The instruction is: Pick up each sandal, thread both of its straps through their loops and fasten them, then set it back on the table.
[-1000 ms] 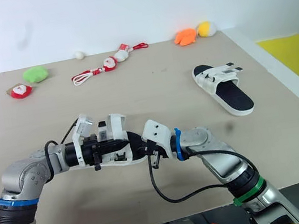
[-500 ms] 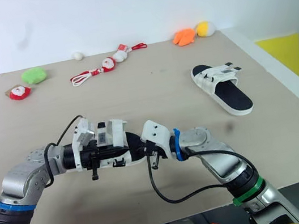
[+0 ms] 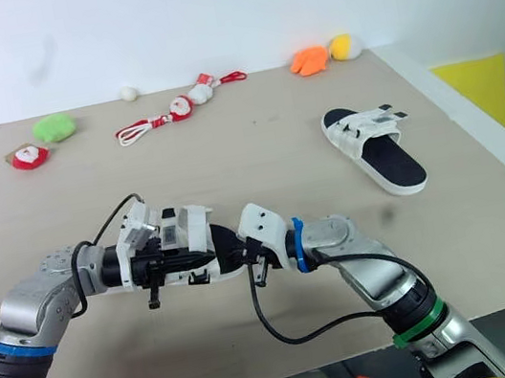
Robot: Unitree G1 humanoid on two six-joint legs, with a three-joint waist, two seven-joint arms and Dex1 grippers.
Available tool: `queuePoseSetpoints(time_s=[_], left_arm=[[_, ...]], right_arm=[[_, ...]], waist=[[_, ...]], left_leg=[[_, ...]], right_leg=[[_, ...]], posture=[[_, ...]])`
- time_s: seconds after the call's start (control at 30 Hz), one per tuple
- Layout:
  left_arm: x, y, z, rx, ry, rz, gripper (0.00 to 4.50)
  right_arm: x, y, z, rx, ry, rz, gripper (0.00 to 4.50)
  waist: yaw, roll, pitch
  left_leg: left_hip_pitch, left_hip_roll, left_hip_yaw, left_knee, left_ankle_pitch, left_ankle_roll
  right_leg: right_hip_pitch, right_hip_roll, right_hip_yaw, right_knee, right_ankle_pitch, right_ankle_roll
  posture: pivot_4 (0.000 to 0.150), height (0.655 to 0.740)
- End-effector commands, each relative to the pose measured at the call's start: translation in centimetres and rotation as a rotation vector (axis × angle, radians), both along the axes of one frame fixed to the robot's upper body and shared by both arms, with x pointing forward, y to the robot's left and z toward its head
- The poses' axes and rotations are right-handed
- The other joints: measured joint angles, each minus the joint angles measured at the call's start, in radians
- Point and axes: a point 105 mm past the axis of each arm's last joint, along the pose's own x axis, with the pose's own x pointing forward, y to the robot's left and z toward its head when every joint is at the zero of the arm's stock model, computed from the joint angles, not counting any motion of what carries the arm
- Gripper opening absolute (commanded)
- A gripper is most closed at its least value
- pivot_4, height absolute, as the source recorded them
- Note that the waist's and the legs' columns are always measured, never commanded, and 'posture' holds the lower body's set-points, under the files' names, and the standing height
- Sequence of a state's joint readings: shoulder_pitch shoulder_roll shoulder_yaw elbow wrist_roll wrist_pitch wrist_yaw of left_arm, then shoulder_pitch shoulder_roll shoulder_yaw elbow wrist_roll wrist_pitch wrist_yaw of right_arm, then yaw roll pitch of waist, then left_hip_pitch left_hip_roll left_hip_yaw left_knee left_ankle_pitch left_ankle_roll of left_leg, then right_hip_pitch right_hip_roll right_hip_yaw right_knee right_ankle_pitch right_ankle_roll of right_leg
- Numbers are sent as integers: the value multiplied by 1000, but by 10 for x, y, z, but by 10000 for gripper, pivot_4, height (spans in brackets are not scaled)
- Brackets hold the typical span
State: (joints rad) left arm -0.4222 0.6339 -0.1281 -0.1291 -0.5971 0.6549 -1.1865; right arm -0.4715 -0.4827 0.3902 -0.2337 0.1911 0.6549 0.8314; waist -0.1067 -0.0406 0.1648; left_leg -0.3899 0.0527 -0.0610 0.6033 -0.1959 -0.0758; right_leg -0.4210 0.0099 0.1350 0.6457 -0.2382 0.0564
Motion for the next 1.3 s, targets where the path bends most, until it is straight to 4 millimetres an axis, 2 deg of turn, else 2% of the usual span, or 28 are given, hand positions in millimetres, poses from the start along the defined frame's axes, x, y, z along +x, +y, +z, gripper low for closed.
queuePoseSetpoints(time_s=[0.03,0.23,0.6,0.7,0.8,0.97,1.3], left_arm=[[-7,3,-8,5,58,-21,323],[-2,5,-3,-7,31,-12,323],[-10,-2,6,-26,-20,-79,323],[-13,-4,-1,15,-34,-95,323],[-10,-4,-6,42,-80,-79,323],[-7,-9,15,-76,-47,-73,323],[6,-7,10,-32,-122,-18,323]], right_arm=[[5,-16,-30,-87,89,-92,0],[4,-16,-31,-85,94,-90,0],[4,-16,-30,-80,98,-93,0],[4,-16,-30,-78,99,-94,0],[4,-15,-30,-77,100,-95,0],[4,-15,-30,-76,102,-94,0],[4,-14,-30,-74,103,-94,0]], waist=[[0,0,0],[0,0,0],[0,0,0],[0,0,0],[0,0,0],[1,0,0],[1,-1,1]], left_leg=[[0,0,0,0,0,0],[0,0,0,0,0,0],[-1,0,0,0,0,0],[-1,0,0,0,0,0],[-1,0,0,0,0,0],[-1,0,0,0,0,0],[-2,0,0,1,0,1]], right_leg=[[0,0,0,0,0,0],[0,0,0,0,0,0],[0,0,0,0,0,0],[1,0,0,0,0,0],[1,0,0,0,0,0],[0,0,0,0,0,0],[2,0,0,0,0,0]], posture=[[1500,7400],[1500,7400],[1500,7400],[1500,7400],[1500,7400],[1500,7400],[1500,7400]])
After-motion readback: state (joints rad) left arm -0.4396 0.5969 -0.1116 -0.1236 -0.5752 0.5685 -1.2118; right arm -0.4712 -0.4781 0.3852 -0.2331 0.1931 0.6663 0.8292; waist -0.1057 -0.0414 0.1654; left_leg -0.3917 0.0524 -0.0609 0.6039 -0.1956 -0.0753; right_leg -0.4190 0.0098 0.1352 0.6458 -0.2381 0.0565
